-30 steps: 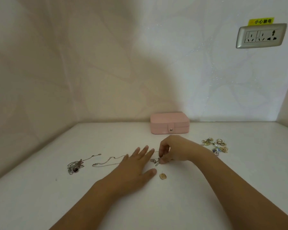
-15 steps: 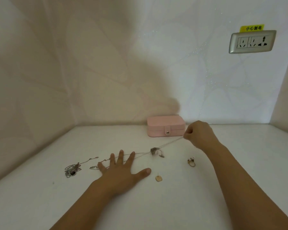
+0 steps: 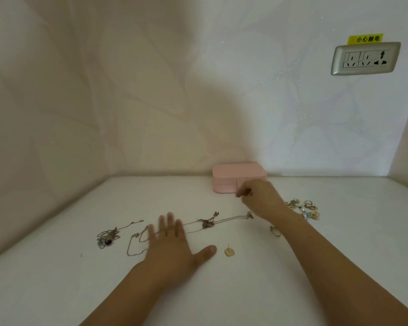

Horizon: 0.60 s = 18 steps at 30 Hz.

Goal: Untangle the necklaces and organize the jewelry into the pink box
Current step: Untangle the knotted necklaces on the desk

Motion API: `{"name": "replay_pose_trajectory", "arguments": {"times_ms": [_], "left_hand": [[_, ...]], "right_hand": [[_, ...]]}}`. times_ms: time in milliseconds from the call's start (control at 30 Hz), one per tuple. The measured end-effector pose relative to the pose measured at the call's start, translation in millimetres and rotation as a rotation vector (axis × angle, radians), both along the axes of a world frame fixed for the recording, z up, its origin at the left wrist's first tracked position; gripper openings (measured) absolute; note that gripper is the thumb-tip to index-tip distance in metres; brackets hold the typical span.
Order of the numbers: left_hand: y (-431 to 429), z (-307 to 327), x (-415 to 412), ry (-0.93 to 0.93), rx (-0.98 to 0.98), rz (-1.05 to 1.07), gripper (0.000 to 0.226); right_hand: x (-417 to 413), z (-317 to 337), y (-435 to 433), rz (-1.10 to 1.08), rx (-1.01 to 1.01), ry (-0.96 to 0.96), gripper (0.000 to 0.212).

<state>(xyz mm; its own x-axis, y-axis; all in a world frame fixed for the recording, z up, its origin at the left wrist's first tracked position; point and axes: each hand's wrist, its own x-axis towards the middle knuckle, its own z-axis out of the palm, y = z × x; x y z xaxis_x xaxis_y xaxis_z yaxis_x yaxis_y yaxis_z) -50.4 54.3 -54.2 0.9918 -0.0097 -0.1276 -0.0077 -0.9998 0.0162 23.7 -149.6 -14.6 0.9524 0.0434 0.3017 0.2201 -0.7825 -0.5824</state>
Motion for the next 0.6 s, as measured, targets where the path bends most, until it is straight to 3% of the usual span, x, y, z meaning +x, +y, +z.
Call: {"name": "replay_pose_trajectory", "arguments": {"times_ms": [67, 133, 267, 400, 500, 600], "left_hand": [[0, -3, 4, -0.002, -0.090, -0.114, 0.092], [-1, -5, 6, 0.026, -0.126, -0.117, 0.086], [-4, -3, 6, 0.080, -0.093, -0.087, 0.079], [-6, 1, 4, 0.093, -0.085, -0.077, 0.081], [-6, 0, 3, 0.093, -0.093, -0.073, 0.082], [-7, 0, 1, 0.092, -0.107, -0.063, 0.088]], "right_hand": [[-9, -3, 24, 0.260, 0.057, 0.035, 0.007], [-12, -11, 44, 0.370, 0.011, 0.099, 0.009], [-8, -10, 57, 0.288, -0.165, 0.129, 0.008], [-12, -8, 61, 0.253, -0.324, 0.030, 0.011], [-12, -14, 58, 0.317, -0.249, 0.034, 0.006], [-7, -18, 52, 0.394, -0.046, 0.127, 0.013]]}}
